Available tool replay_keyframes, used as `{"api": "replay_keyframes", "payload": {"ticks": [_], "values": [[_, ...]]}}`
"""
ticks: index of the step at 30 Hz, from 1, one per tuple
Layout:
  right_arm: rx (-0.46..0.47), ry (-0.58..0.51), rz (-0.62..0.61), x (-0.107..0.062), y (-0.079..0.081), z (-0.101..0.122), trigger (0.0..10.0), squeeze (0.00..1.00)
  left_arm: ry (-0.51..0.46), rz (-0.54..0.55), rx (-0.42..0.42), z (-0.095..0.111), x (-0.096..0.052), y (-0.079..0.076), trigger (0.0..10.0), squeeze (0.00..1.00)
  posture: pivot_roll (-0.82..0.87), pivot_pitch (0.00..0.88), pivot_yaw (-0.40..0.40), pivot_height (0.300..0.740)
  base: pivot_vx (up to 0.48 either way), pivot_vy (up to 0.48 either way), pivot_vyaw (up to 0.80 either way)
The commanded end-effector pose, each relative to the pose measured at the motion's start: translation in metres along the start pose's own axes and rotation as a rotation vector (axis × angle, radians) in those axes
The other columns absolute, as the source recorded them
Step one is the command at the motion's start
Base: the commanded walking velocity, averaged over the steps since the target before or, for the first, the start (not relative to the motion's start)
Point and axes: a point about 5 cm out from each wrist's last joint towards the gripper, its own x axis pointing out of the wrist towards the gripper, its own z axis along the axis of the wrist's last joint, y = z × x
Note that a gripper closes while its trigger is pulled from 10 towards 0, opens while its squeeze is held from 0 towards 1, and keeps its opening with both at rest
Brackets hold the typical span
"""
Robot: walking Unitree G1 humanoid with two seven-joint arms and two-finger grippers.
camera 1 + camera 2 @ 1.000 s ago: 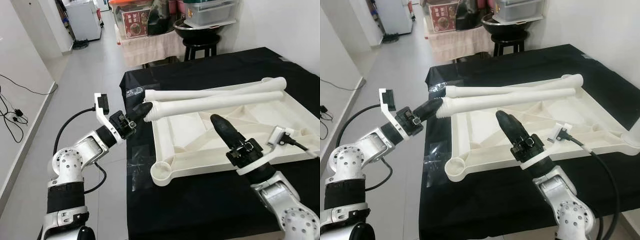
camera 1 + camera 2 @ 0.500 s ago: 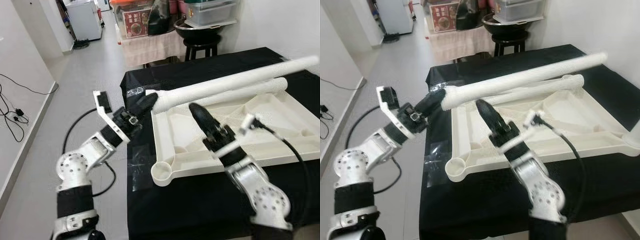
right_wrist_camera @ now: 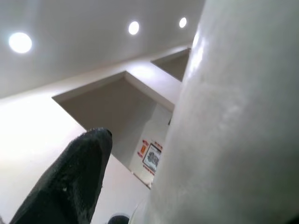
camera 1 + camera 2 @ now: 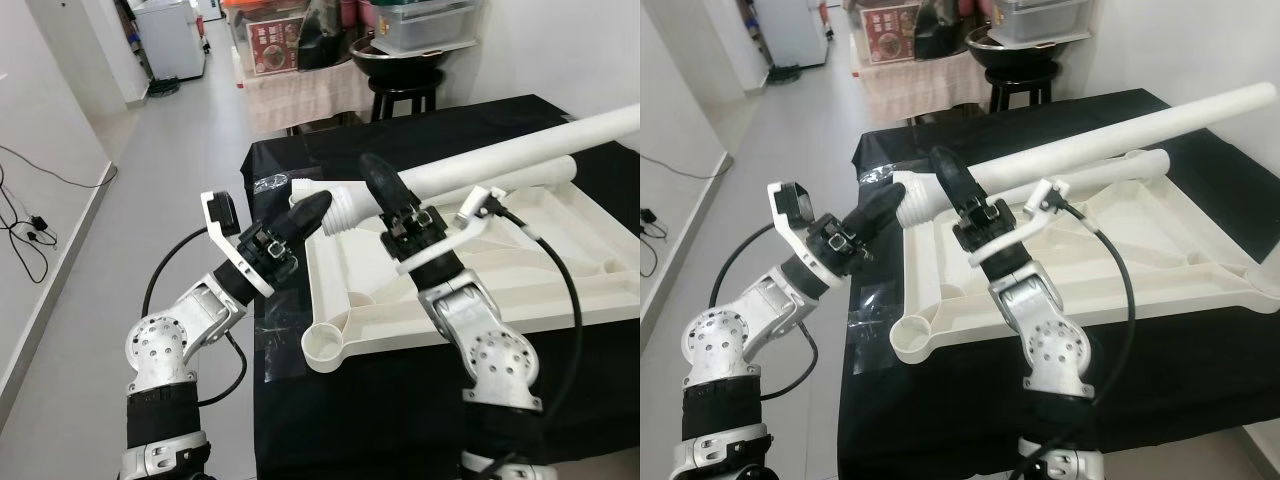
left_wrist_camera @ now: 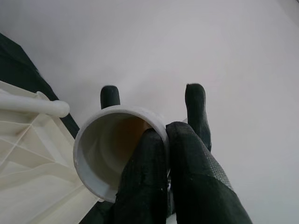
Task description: Building children table
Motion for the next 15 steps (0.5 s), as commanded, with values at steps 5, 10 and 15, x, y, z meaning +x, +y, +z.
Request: {"api": "replay_keyframes", "payload": {"ticks": [5, 10, 15], "values": [[-0.007, 0.002, 0.063, 0.016, 0.007, -0.001, 10.0, 0.00, 0.027, -0.026, -0.027, -0.009, -0.007, -0.005, 0.0, 0.00, -0.05, 0.000, 0.064, 0.740, 0.000, 0.000, 0.00], [-0.021, -0.008, 0.104, 0.022, 0.010, 0.003, 4.6, 0.00, 0.040, -0.036, -0.034, -0.013, -0.009, -0.007, 0.0, 0.00, -0.05, 0.000, 0.061, 0.740, 0.000, 0.000, 0.00], [-0.033, 0.012, 0.133, 0.023, 0.012, 0.003, 0.0, 0.00, 0.043, -0.035, -0.036, -0.013, -0.010, -0.007, 0.0, 0.00, -0.05, 0.000, 0.063, 0.740, 0.000, 0.000, 0.00]]}}
